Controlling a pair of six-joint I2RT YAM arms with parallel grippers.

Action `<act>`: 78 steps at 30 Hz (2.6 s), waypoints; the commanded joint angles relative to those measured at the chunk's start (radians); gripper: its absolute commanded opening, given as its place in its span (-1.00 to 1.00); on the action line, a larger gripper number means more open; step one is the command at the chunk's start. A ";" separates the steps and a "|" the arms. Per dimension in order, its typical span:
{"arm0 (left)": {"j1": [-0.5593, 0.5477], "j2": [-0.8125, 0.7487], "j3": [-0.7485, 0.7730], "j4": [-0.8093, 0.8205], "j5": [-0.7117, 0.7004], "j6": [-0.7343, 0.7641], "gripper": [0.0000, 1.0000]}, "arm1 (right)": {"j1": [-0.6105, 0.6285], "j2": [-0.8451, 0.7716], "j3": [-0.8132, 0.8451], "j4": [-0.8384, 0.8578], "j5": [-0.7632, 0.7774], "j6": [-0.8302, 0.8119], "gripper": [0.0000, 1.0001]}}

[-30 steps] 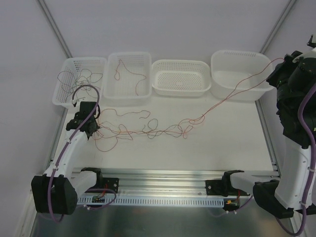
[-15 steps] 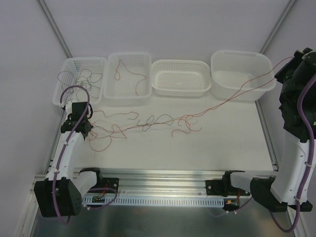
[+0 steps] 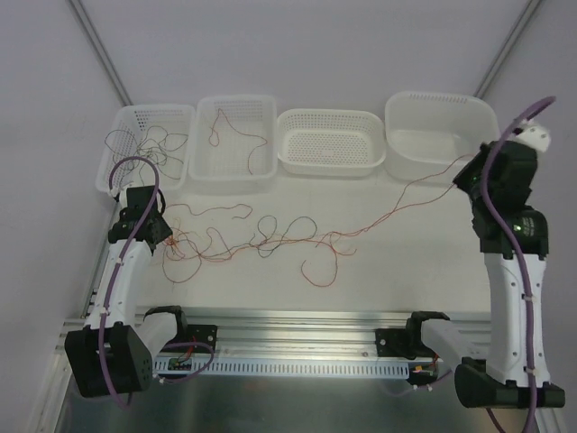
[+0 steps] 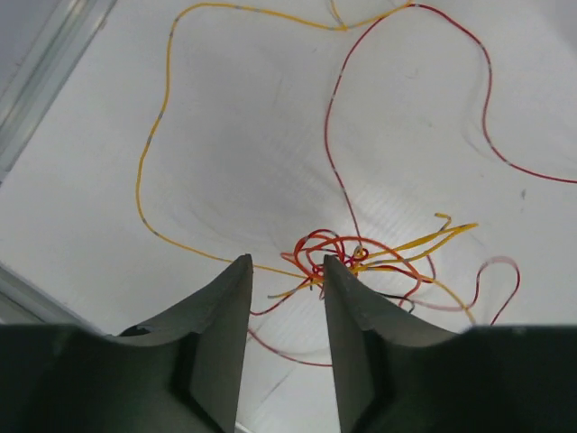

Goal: Untangle the cables

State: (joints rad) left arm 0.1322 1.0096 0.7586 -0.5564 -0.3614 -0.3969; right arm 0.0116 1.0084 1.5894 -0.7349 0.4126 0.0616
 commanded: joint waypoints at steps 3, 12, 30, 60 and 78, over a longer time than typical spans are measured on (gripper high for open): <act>-0.008 -0.042 0.004 0.041 0.186 0.052 0.04 | -0.001 -0.028 -0.432 -0.023 -0.311 0.199 -0.65; -0.282 -0.134 0.051 0.044 0.406 0.116 0.98 | 0.056 -0.001 -0.571 -0.029 -0.380 0.083 0.36; -0.804 0.455 0.375 0.277 0.544 0.385 0.90 | 0.410 0.501 -0.554 0.248 -0.518 -0.129 0.22; -0.718 0.776 0.252 0.320 0.404 -0.026 -0.46 | 0.551 0.782 -0.526 0.223 -0.163 -0.066 -0.84; -0.502 0.626 0.018 0.253 0.355 -0.132 -0.95 | 0.010 0.305 -0.352 -0.052 -0.277 0.047 -0.99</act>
State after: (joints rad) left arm -0.3779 1.6196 0.8379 -0.1638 0.0681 -0.5098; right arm 0.0612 1.4158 1.1255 -0.7029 0.1917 0.0799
